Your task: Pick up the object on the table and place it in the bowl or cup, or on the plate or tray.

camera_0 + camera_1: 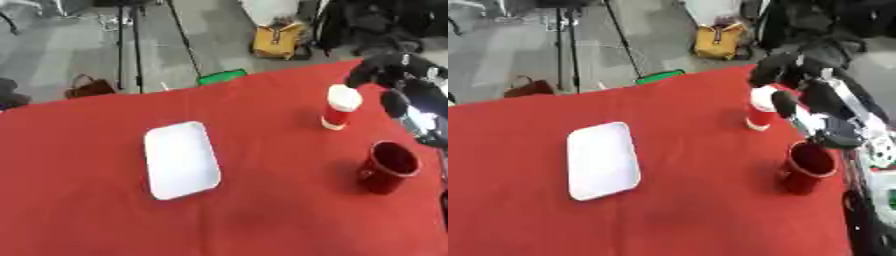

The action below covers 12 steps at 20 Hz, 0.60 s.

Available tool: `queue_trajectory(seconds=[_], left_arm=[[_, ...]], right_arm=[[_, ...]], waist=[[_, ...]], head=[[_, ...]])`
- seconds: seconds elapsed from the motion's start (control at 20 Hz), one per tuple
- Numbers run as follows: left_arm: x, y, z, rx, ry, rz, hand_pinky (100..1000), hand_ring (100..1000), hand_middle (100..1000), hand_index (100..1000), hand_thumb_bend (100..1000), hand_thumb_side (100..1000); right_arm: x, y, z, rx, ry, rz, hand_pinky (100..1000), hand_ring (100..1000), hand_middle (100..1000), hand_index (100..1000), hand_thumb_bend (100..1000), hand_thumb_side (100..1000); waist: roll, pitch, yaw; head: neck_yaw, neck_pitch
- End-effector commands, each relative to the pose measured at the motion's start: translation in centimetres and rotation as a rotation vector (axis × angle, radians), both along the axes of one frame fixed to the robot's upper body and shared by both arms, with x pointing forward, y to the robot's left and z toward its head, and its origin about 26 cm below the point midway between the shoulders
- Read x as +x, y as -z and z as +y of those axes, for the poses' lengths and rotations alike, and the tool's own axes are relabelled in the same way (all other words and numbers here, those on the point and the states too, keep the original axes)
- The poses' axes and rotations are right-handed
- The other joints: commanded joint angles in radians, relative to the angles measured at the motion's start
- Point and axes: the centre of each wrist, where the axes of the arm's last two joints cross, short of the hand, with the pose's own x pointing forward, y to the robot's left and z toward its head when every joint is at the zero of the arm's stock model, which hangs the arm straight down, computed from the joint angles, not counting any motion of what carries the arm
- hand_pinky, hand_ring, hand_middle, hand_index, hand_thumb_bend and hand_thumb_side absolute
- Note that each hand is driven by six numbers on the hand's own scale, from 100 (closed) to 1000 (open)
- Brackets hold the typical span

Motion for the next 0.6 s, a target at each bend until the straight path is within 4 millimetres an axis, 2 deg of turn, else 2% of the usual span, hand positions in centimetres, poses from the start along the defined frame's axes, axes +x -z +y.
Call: queue_trajectory(seconds=[0.05,0.2,0.25,0.35,0.6], left_arm=[[-0.22,-1.06,0.3,0.015,-0.006,-0.04,746,654,673,783,957,674],[-0.21,-1.06,0.29,0.015,-0.005,-0.04,746,654,673,783,957,674],[-0.21,-1.05,0.28,0.015,-0.005,-0.04,746,654,673,783,956,674],[-0.21,-1.06,0.28,0.015,-0.005,-0.04,746,654,673,783,956,674],[-0.22,-1.03,0.3,0.014,-0.006,-0.039,746,654,673,783,957,674]], right_arm=[[-0.24,-1.23,-0.32,-0.024,0.008,-0.036,708,711,692,811,272,519],[-0.24,-1.22,-0.31,-0.023,0.008,-0.034,708,710,691,811,309,508],[-0.24,-1.21,-0.3,-0.024,0.007,-0.032,707,709,690,809,417,454],[-0.22,-1.2,-0.28,-0.033,0.003,-0.024,706,707,687,806,511,390],[-0.23,-1.16,-0.34,-0.043,0.001,-0.011,704,705,684,803,532,375]], waist=[[-0.002,-0.011,-0.001],[-0.002,-0.011,-0.001],[-0.002,-0.011,-0.001],[-0.003,-0.011,-0.001],[-0.004,-0.012,0.0]], head=[[-0.001,-0.004],[-0.001,-0.003],[-0.001,-0.003],[-0.001,-0.002],[-0.001,-0.004]])
